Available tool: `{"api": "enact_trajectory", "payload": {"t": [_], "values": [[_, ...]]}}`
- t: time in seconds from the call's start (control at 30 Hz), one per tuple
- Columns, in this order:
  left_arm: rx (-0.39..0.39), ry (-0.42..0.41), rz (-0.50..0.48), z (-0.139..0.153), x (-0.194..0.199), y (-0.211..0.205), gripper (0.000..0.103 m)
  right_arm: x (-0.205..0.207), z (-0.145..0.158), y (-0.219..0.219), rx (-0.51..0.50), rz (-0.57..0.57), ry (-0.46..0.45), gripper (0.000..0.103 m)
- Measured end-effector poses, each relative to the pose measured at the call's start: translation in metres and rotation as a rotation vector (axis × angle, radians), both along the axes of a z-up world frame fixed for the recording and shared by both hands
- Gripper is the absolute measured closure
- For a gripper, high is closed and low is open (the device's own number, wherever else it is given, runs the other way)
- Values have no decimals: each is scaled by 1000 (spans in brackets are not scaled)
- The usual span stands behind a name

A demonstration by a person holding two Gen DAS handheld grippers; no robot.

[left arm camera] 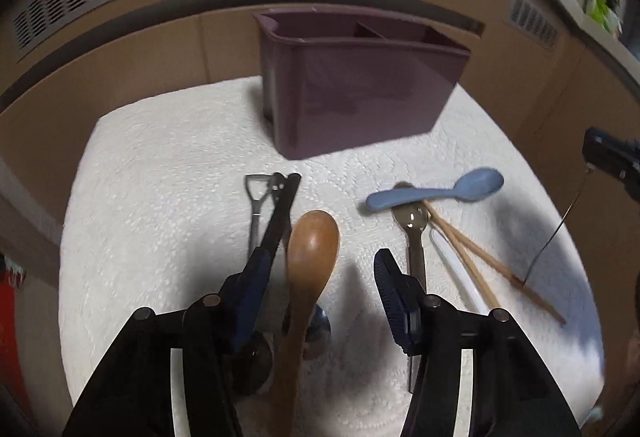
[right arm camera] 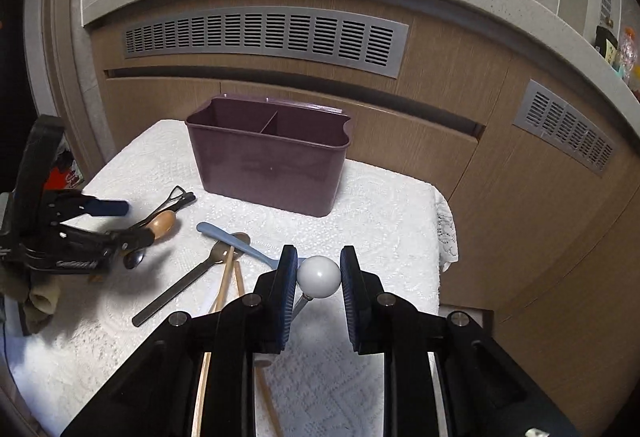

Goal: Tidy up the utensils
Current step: 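Grasp the wooden spoon with the left gripper while the right gripper holds the ball-handled spoon, then lower both held spoons into the maroon caddy and open both grippers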

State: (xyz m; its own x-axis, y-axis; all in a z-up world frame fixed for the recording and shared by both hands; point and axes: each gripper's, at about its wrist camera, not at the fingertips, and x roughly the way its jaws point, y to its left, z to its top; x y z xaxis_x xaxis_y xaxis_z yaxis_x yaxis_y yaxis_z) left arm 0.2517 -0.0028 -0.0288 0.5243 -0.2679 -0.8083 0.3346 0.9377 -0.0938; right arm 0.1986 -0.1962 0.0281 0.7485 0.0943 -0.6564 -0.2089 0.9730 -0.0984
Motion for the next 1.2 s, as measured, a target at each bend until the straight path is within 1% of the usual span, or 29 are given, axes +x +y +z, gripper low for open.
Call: {"api": "enact_trajectory", "payload": {"t": [0.07, 0.1, 0.23, 0.27, 0.33, 0.37, 0.43, 0.5, 0.6, 0.63, 0.7, 0.8, 0.87, 0.97, 1.03, 1.13, 1.2], "values": [[53, 1, 0, -5, 7, -4, 48, 0, -2, 0, 9, 7, 14, 83], [65, 4, 6, -7, 9, -7, 48, 0, -4, 0, 5, 10, 17, 83], [62, 33, 26, -15, 17, -7, 49, 0, -10, 1, 4, 14, 36, 83], [64, 26, 25, -15, 18, -7, 51, 0, -11, 0, 7, 12, 39, 83], [62, 13, 26, -15, 18, -8, 61, 1, -12, -2, 15, 5, 43, 83], [57, 9, 28, -14, 18, -8, 71, 0, -12, -3, 21, 2, 43, 83], [36, -8, 29, -13, 14, -7, 72, -1, -11, -3, 30, -4, 41, 83], [5, -45, 35, -6, 6, -6, 72, -5, -8, -5, 48, -14, 32, 83], [-81, -122, 47, 14, -23, 0, 72, -16, 0, -8, 69, -36, -5, 83], [-104, -159, 49, 23, -35, 0, 72, -19, 3, -8, 65, -40, -20, 83], [-121, -216, 52, 39, -48, -1, 72, -24, 10, -7, 55, -48, -47, 83], [-140, -269, 50, 67, -49, -5, 72, -25, 26, -5, 42, -53, -88, 83], [-155, -305, 43, 94, -44, -7, 72, -24, 45, -1, 36, -45, -123, 83], [-197, -379, 30, 147, -31, -9, 72, -20, 88, 9, 4, -24, -199, 83], [-218, -466, 28, 189, -20, -10, 72, -13, 122, 17, -40, -11, -268, 83], [-238, -552, 35, 230, 1, -12, 72, 6, 165, 25, -79, -7, -349, 83], [-244, -601, 43, 247, 14, -13, 72, 22, 182, 26, -81, -23, -374, 83]]}}
